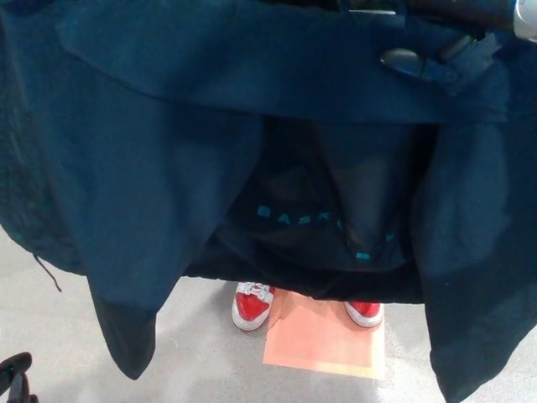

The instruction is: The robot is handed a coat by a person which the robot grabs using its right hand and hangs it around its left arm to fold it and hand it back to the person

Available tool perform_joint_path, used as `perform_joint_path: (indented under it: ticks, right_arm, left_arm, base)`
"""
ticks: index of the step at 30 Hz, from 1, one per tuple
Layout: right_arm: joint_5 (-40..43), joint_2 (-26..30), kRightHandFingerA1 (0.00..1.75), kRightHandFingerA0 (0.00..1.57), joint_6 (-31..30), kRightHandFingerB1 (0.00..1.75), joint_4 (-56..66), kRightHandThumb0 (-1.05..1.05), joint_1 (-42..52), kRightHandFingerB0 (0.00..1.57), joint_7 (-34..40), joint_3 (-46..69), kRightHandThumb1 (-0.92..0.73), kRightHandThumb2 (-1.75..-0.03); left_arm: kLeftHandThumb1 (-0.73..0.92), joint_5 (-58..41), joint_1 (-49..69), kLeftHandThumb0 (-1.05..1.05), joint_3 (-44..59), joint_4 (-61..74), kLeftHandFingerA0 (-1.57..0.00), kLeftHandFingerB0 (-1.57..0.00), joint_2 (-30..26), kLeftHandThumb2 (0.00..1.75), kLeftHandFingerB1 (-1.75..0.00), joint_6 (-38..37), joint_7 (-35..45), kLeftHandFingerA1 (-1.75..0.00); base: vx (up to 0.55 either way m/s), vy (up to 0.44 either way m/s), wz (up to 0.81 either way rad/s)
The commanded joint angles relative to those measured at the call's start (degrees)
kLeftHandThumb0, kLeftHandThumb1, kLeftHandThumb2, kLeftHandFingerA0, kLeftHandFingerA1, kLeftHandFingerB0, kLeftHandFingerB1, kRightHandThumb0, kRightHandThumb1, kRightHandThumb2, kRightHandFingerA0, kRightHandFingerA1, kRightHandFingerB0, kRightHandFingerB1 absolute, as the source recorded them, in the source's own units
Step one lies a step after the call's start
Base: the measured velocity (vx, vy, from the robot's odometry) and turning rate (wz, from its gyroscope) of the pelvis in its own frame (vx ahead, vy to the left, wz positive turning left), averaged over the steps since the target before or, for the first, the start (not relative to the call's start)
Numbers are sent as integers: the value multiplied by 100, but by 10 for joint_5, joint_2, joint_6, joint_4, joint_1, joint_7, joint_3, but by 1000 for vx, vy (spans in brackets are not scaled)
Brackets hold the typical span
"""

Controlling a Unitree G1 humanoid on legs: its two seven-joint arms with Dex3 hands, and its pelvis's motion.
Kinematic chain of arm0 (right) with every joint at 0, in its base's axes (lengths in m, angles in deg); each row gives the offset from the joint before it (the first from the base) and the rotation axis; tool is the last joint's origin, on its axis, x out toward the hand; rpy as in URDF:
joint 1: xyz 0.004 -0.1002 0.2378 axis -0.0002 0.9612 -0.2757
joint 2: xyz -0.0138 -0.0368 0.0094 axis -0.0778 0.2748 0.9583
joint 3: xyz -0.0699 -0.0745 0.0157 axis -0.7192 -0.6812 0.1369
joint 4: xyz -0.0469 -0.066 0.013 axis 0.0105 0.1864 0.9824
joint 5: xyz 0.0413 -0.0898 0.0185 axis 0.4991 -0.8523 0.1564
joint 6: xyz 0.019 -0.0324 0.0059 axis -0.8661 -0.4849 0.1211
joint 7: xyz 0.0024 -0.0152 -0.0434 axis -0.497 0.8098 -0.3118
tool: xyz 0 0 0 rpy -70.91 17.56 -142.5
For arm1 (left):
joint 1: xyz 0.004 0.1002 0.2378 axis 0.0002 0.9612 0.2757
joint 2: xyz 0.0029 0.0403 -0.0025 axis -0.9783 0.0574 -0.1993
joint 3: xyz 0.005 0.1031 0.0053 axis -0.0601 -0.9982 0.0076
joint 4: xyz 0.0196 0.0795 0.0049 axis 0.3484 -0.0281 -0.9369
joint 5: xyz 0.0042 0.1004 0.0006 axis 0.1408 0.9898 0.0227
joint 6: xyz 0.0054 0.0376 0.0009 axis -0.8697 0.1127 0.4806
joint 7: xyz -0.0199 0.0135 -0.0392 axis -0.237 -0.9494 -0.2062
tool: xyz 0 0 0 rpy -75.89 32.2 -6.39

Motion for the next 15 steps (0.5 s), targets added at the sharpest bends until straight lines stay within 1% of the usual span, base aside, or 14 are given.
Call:
perform_joint_path:
  ticks: [1,2,3,4,6,8,10,11,12,13,14,15]
  right_arm:
    - [50,-8,30,1,-20,24,-46,-90,-42,1,-204,10,-63,-103]
    - [59,-12,30,1,-31,24,-49,-90,-43,1,-212,16,-63,-103]
    - [79,-18,25,1,-38,19,-59,-90,-43,1,-233,24,-61,-101]
    - [82,-20,11,0,-43,5,-65,-99,-47,0,-243,24,-64,-101]
    - [83,-26,8,0,-52,2,-77,-100,-55,0,-259,24,-63,-100]
    - [79,-33,2,0,-56,0,-87,-104,-63,0,-265,23,-65,-98]
    - [60,-40,0,0,-68,0,-92,-100,-72,0,-258,15,-59,-95]
    - [42,-41,3,0,-60,6,-91,-96,-75,0,-249,8,-56,-96]
    - [28,-40,3,0,-48,6,-88,-96,-77,0,-240,1,-56,-96]
    - [4,-39,15,6,-26,11,-85,-92,-80,6,-227,-10,-54,-98]
    - [-25,-49,30,4,-29,11,-90,-87,-88,3,-210,-26,-50,-94]
    - [-37,-56,27,5,-36,16,-96,-102,-93,0,-205,-33,-56,-69]
  left_arm:
    - [81,-14,9,-78,7,7,-7,-7,-10,111,-31,5,3,-31]
    - [81,-13,9,-78,6,8,-7,-7,-9,111,-31,5,1,-31]
    - [76,-17,12,-69,9,8,-3,-3,-6,110,-35,5,0,-36]
    - [81,-16,12,-76,9,8,-6,-6,-6,110,-31,5,0,-32]
    - [82,-13,14,-76,6,6,-6,-6,-7,111,-30,1,4,-31]
    - [79,-22,14,-80,13,4,-7,-7,-4,109,-30,9,4,-31]
    - [78,-25,20,-83,16,6,-7,-7,-3,109,-31,-3,10,-32]
    - [92,-27,21,-76,18,6,-9,-8,-2,69,-26,-4,12,-28]
    - [92,-29,22,-76,19,7,-9,-8,-1,69,-26,-4,14,-28]
    - [92,-28,22,-76,19,8,-10,-8,-1,70,-26,-5,14,-29]
    - [92,-22,23,-76,15,7,-9,-7,-2,73,-25,-6,13,-28]
    - [92,-18,24,-76,13,6,-9,-7,-3,74,-25,-8,14,-28]
  base:
    - [0,0,0]
    - [0,0,0]
    - [0,0,0]
    - [0,0,0]
    - [0,0,0]
    - [0,0,0]
    - [0,0,0]
    - [0,0,0]
    - [0,0,0]
    - [0,0,0]
    - [0,0,0]
    - [0,0,0]
